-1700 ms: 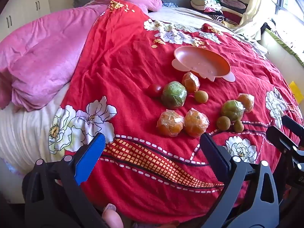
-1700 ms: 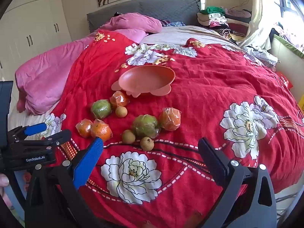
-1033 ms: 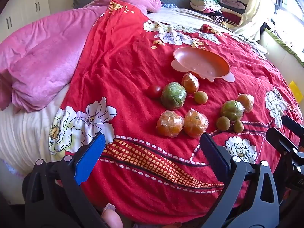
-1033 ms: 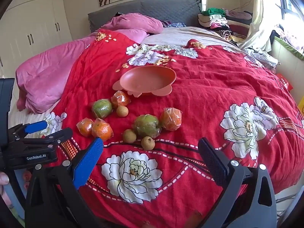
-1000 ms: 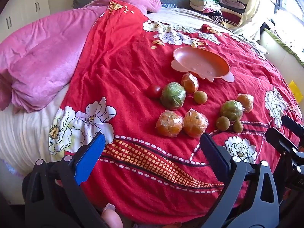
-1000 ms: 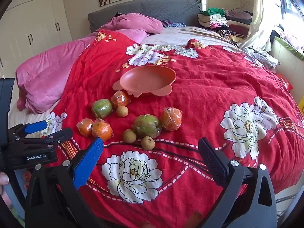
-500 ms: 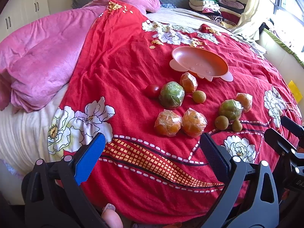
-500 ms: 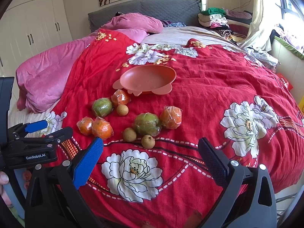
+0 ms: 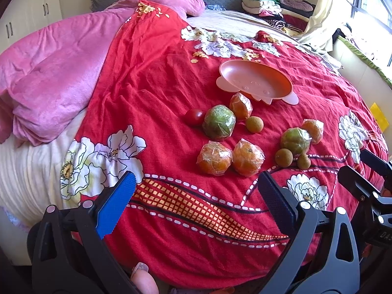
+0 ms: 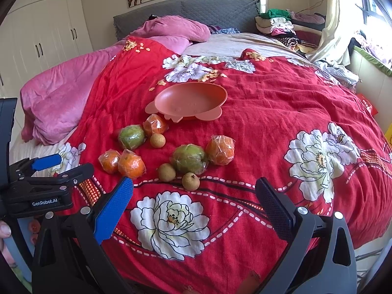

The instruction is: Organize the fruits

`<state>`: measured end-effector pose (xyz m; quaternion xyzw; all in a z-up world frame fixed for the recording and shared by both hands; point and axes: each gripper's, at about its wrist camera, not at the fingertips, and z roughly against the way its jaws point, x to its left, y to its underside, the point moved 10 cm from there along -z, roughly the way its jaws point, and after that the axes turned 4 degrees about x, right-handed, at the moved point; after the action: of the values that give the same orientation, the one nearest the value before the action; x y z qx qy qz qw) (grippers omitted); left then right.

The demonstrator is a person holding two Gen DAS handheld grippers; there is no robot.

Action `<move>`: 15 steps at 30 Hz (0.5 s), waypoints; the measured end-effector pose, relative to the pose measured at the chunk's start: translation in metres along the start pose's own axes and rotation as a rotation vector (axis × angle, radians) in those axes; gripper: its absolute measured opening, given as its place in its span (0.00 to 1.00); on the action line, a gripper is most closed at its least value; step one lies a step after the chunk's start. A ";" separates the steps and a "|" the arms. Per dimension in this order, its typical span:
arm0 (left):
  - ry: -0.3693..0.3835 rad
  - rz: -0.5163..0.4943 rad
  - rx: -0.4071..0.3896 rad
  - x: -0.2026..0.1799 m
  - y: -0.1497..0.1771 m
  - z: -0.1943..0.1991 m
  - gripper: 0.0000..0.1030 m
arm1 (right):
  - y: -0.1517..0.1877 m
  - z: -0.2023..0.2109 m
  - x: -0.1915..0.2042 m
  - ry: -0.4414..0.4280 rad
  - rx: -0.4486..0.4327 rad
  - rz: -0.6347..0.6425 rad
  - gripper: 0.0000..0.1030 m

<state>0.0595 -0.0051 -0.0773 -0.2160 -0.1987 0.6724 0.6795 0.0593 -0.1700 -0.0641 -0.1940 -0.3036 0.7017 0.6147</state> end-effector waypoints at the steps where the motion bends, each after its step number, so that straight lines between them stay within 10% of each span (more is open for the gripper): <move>1: 0.002 -0.001 0.000 -0.001 0.000 0.000 0.91 | 0.000 0.000 0.000 0.001 0.000 0.000 0.96; 15: 0.008 -0.008 0.009 -0.002 0.000 -0.001 0.91 | 0.002 -0.001 0.001 0.003 0.003 0.004 0.96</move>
<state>0.0599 -0.0068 -0.0788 -0.2149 -0.1941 0.6696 0.6840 0.0582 -0.1693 -0.0658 -0.1948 -0.3011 0.7031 0.6140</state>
